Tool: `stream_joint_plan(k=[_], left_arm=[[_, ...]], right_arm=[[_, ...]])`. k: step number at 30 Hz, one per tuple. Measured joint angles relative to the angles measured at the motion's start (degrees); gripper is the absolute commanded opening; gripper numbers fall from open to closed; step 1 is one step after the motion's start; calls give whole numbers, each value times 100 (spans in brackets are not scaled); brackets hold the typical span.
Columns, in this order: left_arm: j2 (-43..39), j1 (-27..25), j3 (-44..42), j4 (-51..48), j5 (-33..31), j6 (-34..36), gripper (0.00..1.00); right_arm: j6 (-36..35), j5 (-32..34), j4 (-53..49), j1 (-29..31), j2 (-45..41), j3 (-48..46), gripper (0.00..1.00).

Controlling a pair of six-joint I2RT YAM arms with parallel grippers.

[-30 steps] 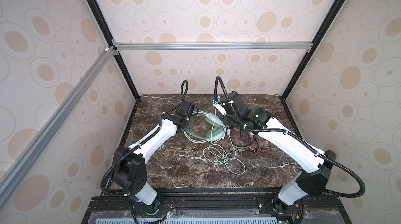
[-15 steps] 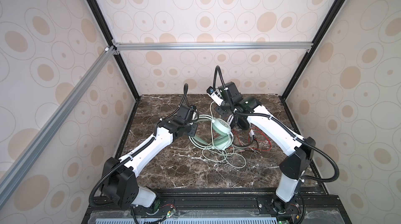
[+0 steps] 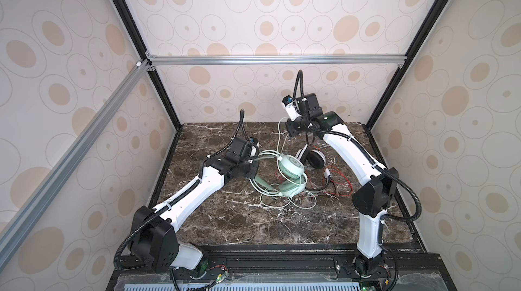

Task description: Wrap the headphones

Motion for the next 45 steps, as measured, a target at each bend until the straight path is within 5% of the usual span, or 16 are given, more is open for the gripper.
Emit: stream_joint_plan(k=[3, 7, 11, 20, 26, 36, 45], left_arm=[[-133, 0, -24, 98, 284, -4, 0], [-295, 0, -35, 221, 632, -37, 0], [-352, 7, 9, 210, 702, -280, 0], [-341, 369, 1147, -103, -308, -841, 0], [-468, 1091, 901, 369, 122, -1082, 0], [-638, 1423, 348, 367, 297, -1141, 0], [-1399, 1792, 144, 577, 315, -1185, 0]], right_arm=[[299, -286, 133, -146, 7, -365, 8], [682, -887, 428, -160, 4, -1110, 54], [994, -1764, 979, -297, -280, -2249, 65], [2000, -3250, 2863, -1145, -2400, -5285, 67], [1987, -3364, 3359, -918, -2664, -5943, 66], [1497, -2603, 3051, 170, -1408, -5285, 60], [1235, -1733, 2415, 496, -616, -4542, 52]])
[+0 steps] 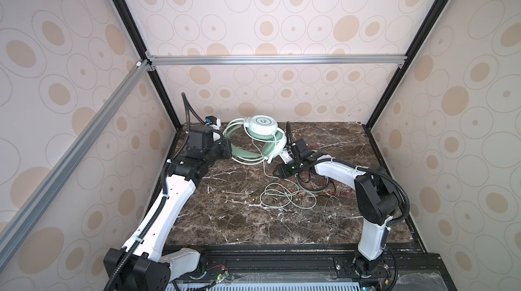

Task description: Wrap the headphones

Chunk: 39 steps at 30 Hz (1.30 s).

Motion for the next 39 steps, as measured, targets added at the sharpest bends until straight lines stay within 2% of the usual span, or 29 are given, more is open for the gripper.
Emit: stream_joint_plan(k=[4, 12, 18, 19, 23, 25, 31, 39], left_arm=[[-269, 146, -52, 160, 118, -28, 0], [-282, 227, -94, 264, 332, -46, 0], [-282, 275, -94, 267, 378, -46, 0], [-282, 284, -94, 267, 380, -46, 0], [-282, 317, -94, 267, 389, -50, 0], [-282, 341, -94, 264, 387, -66, 0], [-195, 590, -94, 260, 203, -251, 0], [-50, 887, -94, 48, -754, -601, 0]], right_arm=[[-59, 114, -149, -4, 2, 0, 52], [-214, 120, -221, 0, 81, 0, 51], [-278, 125, -229, 7, 323, 0, 46], [-284, 125, -236, 11, 345, 0, 43], [-354, 122, -267, 46, 367, 0, 9], [-380, 146, -289, 76, 367, 0, 0], [-560, 601, -426, 326, 197, -164, 0], [-859, 1628, -796, 1126, -739, -662, 0]])
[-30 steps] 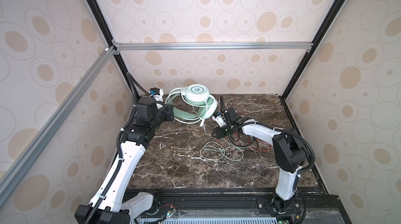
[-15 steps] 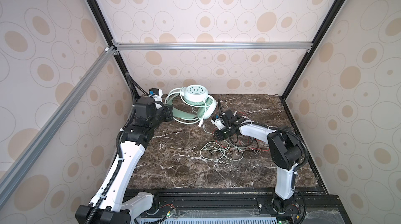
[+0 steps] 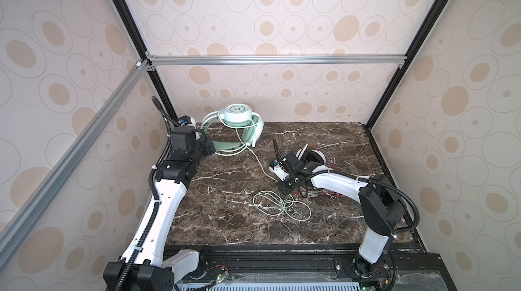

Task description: Wrap the headphones

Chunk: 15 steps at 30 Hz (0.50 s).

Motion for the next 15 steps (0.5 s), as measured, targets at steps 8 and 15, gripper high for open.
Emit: stream_joint_plan(k=[8, 15], left_arm=[[326, 83, 37, -372, -905, -208, 0], [645, 98, 190, -791, -1773, -472, 0]], right_arm=[[-271, 1040, -413, 621, -472, -37, 0], [-531, 2173, -671, 1209, -1169, -120, 0]])
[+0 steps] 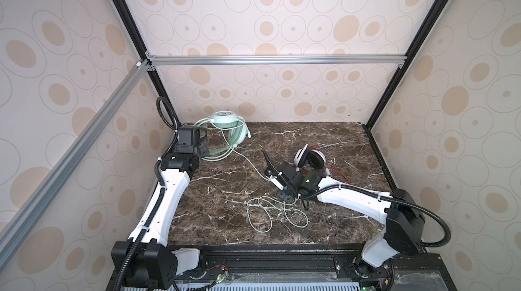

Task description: Wrap the headphones

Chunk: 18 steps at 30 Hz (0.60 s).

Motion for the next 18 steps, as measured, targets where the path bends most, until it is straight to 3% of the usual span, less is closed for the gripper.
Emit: stream_joint_plan(k=[7, 18], left_arm=[[144, 0, 68, -225, -254, -162, 0], [553, -461, 114, -260, -271, -166, 0]], right_arm=[[-317, 861, -68, 588, -702, 83, 0], [-1259, 2232, -295, 1537, -382, 1637, 0]])
